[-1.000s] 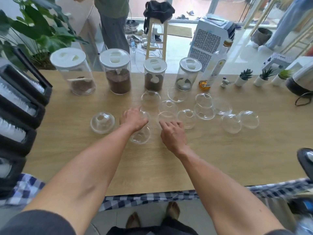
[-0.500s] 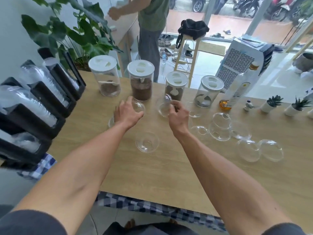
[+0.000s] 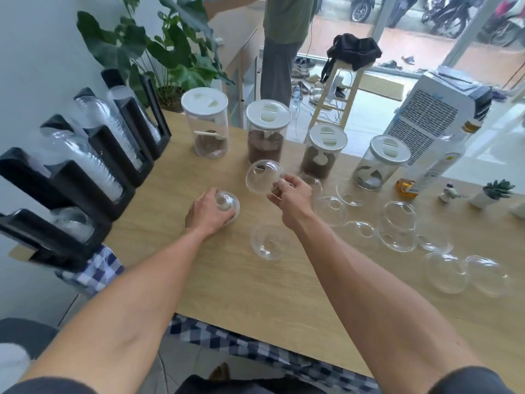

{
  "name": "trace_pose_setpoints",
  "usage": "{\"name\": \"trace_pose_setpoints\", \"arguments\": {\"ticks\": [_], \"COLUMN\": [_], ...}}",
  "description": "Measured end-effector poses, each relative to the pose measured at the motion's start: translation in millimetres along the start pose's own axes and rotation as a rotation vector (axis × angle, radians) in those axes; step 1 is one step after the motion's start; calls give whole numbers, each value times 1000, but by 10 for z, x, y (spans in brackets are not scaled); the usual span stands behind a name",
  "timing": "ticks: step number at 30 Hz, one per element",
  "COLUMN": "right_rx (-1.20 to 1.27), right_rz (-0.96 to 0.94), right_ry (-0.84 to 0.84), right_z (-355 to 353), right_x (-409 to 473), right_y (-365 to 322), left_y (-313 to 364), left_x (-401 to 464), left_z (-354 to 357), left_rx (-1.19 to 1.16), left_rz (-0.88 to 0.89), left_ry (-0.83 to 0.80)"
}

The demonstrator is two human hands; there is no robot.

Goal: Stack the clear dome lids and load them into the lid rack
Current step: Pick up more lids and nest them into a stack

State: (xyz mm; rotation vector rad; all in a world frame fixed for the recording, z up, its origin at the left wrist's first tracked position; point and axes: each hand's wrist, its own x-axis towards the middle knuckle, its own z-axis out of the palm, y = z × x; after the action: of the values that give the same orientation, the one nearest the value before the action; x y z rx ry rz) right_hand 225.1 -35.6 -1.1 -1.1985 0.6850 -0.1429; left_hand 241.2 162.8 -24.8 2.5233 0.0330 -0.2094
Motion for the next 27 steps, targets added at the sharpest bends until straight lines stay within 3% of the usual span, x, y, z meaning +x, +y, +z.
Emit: {"name": "trace_pose_setpoints", "arguments": {"ticks": [9, 22, 27], "right_rx": [-148, -611, -711], "right_rz": [105, 73, 127], "right_ry": [-96, 11, -36], "right_z": [520, 787, 832], "right_x": [-55, -111, -77], "right_y": [271, 667, 697], "left_y": [-308, -495, -554], "left_x": [-35, 78, 216], "left_z": [-221, -136, -88], "left_rx": [-332, -415, -504], "left_rz": [-99, -119, -202], "left_ry": [8, -38, -28]}}
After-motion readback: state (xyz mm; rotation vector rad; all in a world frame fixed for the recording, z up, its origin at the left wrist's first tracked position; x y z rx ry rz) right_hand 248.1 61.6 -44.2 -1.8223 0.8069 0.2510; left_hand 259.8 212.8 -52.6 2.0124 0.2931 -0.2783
